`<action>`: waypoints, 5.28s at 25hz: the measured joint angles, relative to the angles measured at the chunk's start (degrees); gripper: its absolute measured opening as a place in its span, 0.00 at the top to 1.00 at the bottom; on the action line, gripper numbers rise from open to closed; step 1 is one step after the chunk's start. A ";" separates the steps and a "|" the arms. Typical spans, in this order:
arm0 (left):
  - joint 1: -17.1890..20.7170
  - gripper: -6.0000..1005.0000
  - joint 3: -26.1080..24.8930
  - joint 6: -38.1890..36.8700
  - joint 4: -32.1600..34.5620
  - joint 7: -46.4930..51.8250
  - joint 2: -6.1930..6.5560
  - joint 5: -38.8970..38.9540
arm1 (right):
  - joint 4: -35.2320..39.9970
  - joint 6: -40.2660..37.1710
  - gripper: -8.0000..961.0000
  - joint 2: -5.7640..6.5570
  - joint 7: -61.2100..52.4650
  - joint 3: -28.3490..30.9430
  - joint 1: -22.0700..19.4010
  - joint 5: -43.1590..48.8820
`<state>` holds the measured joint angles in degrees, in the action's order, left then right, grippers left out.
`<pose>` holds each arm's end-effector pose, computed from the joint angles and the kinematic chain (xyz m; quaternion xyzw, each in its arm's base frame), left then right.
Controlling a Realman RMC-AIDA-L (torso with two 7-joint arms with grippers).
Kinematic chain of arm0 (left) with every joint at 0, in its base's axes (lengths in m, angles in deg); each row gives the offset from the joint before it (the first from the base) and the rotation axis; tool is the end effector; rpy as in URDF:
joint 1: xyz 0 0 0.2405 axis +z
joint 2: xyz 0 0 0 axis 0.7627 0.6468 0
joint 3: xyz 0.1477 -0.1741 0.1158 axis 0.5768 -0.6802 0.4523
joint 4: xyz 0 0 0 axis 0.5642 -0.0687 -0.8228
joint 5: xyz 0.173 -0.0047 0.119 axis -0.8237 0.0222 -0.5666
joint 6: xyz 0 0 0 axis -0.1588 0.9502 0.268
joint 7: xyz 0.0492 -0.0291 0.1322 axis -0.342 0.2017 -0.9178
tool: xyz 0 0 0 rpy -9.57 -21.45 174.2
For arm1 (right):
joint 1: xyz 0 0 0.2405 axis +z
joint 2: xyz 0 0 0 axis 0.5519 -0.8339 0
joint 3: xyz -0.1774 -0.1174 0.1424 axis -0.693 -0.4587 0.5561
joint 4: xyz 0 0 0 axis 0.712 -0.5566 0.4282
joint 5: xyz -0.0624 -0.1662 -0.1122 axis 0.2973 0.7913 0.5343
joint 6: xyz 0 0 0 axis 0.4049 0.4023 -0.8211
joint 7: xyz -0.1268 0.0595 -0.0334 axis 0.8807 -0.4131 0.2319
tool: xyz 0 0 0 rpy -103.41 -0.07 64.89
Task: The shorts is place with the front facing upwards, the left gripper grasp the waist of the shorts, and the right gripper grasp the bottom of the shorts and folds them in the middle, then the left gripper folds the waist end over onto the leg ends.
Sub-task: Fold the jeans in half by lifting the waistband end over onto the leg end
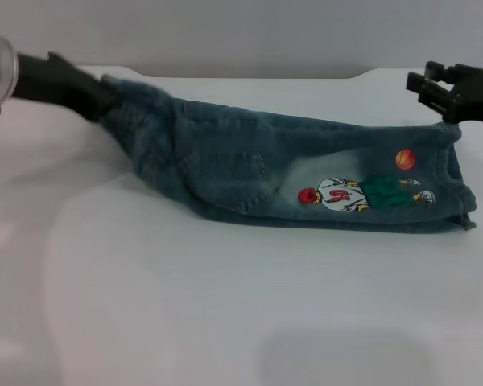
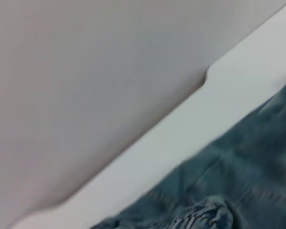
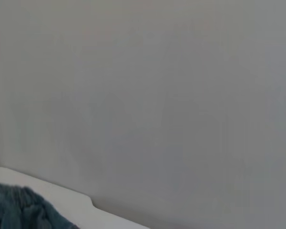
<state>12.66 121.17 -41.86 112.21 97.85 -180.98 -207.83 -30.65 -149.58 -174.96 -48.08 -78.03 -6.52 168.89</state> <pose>-0.1985 0.4090 0.0700 -0.9329 -0.2246 0.0110 0.2814 0.2760 0.3866 0.0435 -0.8594 0.2539 0.2571 0.3619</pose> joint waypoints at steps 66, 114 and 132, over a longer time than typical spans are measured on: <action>-5.85 0.96 18.09 -5.22 29.86 7.96 -0.16 4.45 | -21.55 2.23 0.63 -0.26 -5.03 -15.82 16.33 -0.40; -0.96 0.96 30.09 2.00 30.12 8.48 -0.25 6.89 | -7.92 6.97 0.63 0.40 -8.18 1.72 3.65 -0.47; 0.76 0.96 44.06 19.66 24.07 13.16 -0.60 6.81 | -2.02 3.17 0.63 2.42 -9.49 7.04 -2.67 -0.50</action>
<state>13.41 165.23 -22.20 136.27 111.01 -181.58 -201.02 -32.67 -146.41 -172.54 -57.56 -70.99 -9.19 168.40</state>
